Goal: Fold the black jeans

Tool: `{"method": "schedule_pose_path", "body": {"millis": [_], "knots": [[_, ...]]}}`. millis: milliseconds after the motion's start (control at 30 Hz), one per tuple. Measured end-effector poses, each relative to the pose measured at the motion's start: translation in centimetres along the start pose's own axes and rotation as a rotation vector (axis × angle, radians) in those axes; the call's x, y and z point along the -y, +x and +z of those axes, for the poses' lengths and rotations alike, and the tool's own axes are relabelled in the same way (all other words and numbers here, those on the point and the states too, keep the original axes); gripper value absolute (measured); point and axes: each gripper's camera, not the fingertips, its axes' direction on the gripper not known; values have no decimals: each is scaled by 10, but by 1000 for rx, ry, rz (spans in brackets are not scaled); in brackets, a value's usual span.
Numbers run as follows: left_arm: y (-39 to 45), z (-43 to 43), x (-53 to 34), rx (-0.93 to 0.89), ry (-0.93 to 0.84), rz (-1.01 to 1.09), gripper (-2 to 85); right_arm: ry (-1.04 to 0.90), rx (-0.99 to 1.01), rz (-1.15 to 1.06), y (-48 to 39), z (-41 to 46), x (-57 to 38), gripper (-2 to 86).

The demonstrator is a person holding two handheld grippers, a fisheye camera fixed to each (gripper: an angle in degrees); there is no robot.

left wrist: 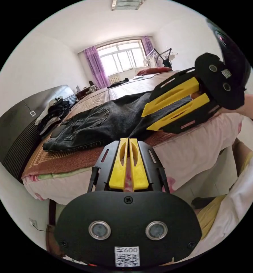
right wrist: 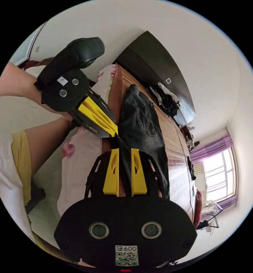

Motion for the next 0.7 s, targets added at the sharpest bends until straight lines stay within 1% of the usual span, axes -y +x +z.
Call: {"method": "schedule_pose_path", "body": {"millis": [67,300,400,467,567,700], "knots": [[3,2,-6,34,16,25,2,-38,-80,-85,-20,10,16,29],[-10,8,-25,37,62,6,3,-123,-125,-123,-40,35,44,-1],[-15,11,-31,34,75,-8,3,-131,-183,-165,-54,43,44,-6],[-18,13,-34,31,81,-15,3,-134,-268,-214,-66,51,37,-8],[-20,16,-38,35,87,-18,3,-144,-280,-152,-63,54,30,-8],[-23,20,-42,37,90,-19,4,-198,-257,-121,-56,59,17,-9]]}}
